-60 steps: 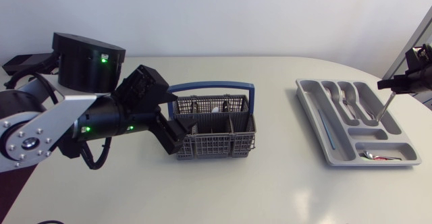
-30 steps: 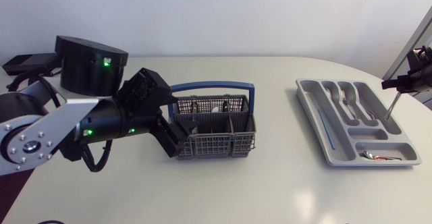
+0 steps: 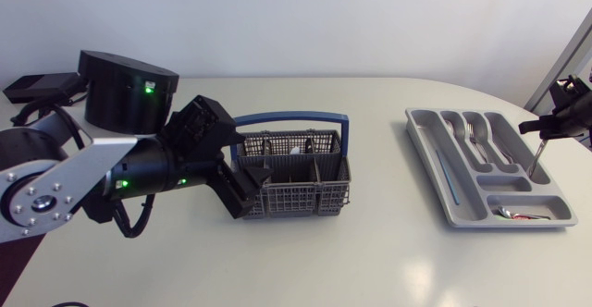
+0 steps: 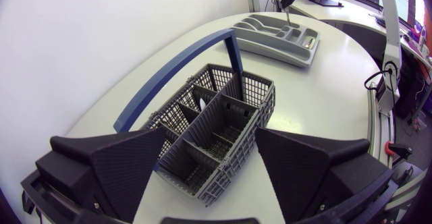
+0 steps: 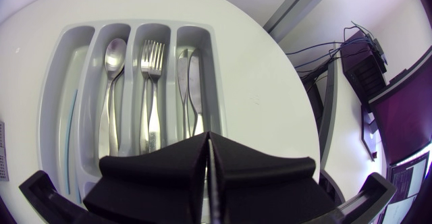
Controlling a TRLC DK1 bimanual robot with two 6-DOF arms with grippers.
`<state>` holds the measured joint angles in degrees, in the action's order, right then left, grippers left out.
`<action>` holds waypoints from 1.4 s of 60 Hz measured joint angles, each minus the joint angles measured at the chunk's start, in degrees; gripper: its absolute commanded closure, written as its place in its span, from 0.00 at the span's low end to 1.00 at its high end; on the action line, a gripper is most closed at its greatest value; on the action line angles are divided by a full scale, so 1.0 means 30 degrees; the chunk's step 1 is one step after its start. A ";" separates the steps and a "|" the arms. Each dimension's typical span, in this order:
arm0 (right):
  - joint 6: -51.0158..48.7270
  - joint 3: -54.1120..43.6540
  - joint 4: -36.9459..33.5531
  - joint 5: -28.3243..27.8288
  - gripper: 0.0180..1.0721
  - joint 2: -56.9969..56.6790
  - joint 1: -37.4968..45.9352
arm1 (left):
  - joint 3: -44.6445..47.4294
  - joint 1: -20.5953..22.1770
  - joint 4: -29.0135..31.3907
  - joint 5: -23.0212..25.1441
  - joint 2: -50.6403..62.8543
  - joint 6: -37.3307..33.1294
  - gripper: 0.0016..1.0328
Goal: Sort the cutlery from the basket into the organizer compartments.
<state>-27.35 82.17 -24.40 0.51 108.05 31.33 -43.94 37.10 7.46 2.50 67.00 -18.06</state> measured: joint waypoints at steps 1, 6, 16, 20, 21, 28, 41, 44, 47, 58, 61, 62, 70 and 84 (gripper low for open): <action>0.0000 0.0022 -0.0029 0.0058 0.94 0.0029 -0.0022 | 0.0000 0.0007 0.0000 0.0000 0.0000 0.0000 0.11; -0.0036 0.0627 -0.0080 0.0153 0.94 0.0619 -0.0102 | 0.0000 0.0036 0.0000 0.0000 0.0000 0.0000 0.11; 0.0044 0.1341 0.1129 0.0277 0.94 0.2040 -0.0554 | 0.0029 0.0036 0.0007 0.0000 0.0000 0.0000 0.11; 0.0109 0.1362 0.1734 0.0291 0.94 0.2426 -0.0663 | 0.0036 0.0036 0.0015 0.0000 0.0000 0.0000 0.11; 0.0109 0.1362 0.1829 0.0291 0.94 0.2528 -0.0663 | 0.0036 0.0036 0.0015 0.0000 0.0000 0.0000 0.11; 0.0444 0.1552 0.2317 0.0350 0.94 0.2936 -0.0670 | 0.0036 0.0036 0.0015 0.0000 0.0000 0.0000 0.11; 0.0692 0.2331 0.3432 0.0495 0.91 0.4379 -0.0831 | 0.0051 0.0036 0.0015 0.0000 0.0000 0.0000 0.11; 0.0750 0.2550 0.3636 0.0510 0.91 0.4801 -0.0903 | 0.0073 0.0036 0.0022 0.0000 -0.0015 0.0000 0.11; 0.0772 0.2783 0.3789 0.0605 0.91 0.5224 -0.0969 | 0.0117 0.0036 0.0022 0.0000 -0.0095 0.0000 0.11; 0.1049 0.3592 0.3905 0.0925 0.85 0.6535 -0.1056 | 0.0474 0.0036 0.0073 -0.0007 -0.0612 0.0000 0.11; 0.1122 0.3599 0.3927 0.0925 0.82 0.6652 -0.1056 | 0.0532 0.0036 0.0087 -0.0007 -0.0729 0.0000 0.11; 0.1122 0.3599 0.3927 0.0925 0.81 0.6666 -0.1056 | 0.0539 0.0036 0.0138 -0.0007 -0.0765 -0.0007 0.11; 0.1253 0.3592 0.4073 0.0925 0.71 0.6703 -0.1100 | 0.0670 0.0029 0.0204 -0.0007 -0.1042 -0.0007 0.11; 0.1246 0.1253 0.4415 0.0889 0.62 0.4197 -0.1515 | 0.0860 -0.0299 0.0532 -0.0168 -0.1734 -0.0233 0.11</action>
<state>-23.62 85.93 -11.16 3.18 120.64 26.79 -41.36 36.21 9.06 2.00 61.80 -18.76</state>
